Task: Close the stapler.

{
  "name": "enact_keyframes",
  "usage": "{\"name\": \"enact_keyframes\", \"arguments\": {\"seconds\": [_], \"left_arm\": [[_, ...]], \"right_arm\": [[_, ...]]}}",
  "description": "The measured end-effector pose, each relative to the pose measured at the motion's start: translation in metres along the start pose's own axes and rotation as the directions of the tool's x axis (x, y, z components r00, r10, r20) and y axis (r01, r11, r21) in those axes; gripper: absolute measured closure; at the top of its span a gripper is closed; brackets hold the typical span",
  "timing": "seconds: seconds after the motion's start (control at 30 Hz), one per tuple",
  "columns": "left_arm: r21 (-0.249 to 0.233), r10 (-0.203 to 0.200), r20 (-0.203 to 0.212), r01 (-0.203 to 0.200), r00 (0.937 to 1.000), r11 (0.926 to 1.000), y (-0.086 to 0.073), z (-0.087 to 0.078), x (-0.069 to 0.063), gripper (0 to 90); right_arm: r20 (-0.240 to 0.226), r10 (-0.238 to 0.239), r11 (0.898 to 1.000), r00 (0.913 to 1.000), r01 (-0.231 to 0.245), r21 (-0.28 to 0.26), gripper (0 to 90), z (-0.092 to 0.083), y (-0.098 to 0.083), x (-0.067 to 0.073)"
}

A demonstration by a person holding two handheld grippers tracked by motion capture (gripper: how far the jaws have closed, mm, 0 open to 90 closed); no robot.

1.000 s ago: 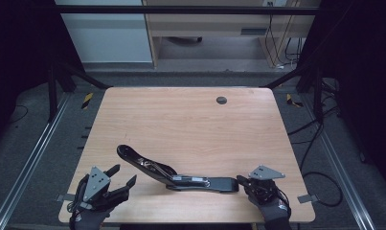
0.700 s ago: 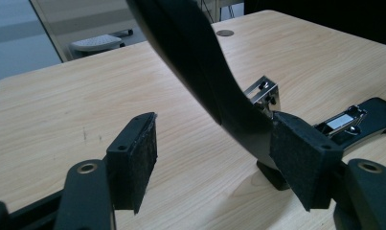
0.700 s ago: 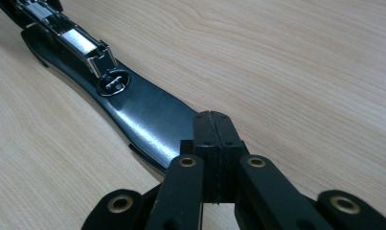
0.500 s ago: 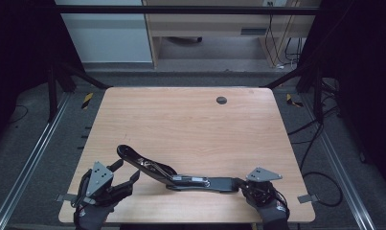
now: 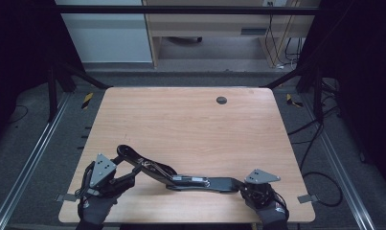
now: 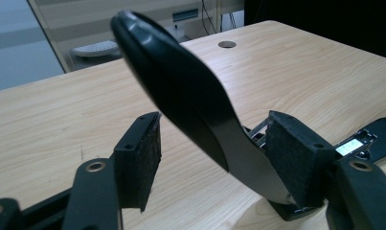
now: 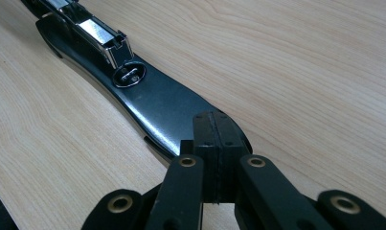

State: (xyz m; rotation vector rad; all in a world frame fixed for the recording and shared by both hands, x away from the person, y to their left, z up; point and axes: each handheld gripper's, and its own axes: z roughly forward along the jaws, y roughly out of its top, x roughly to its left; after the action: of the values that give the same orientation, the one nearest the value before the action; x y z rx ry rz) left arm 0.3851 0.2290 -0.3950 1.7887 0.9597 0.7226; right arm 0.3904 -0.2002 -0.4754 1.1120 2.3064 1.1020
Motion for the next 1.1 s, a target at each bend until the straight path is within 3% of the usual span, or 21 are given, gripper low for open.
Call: {"name": "enact_keyframes", "arguments": {"seconds": [0.4, 1.1], "left_arm": [[-0.009, 0.004, 0.002, -0.004, 1.0, 0.9999, 0.005, 0.004, -0.002, 45.2], [-0.012, -0.018, 0.01, 0.018, 0.9998, 0.9998, 0.006, 0.003, 0.0, 48.3]], "right_arm": [[-0.004, -0.006, 1.0, 1.0, 0.006, 0.028, 90.0, 0.005, -0.001, 0.002], [-0.01, 0.012, 0.998, 0.9999, -0.011, 0.064, 90.0, 0.017, -0.003, 0.0]]}}
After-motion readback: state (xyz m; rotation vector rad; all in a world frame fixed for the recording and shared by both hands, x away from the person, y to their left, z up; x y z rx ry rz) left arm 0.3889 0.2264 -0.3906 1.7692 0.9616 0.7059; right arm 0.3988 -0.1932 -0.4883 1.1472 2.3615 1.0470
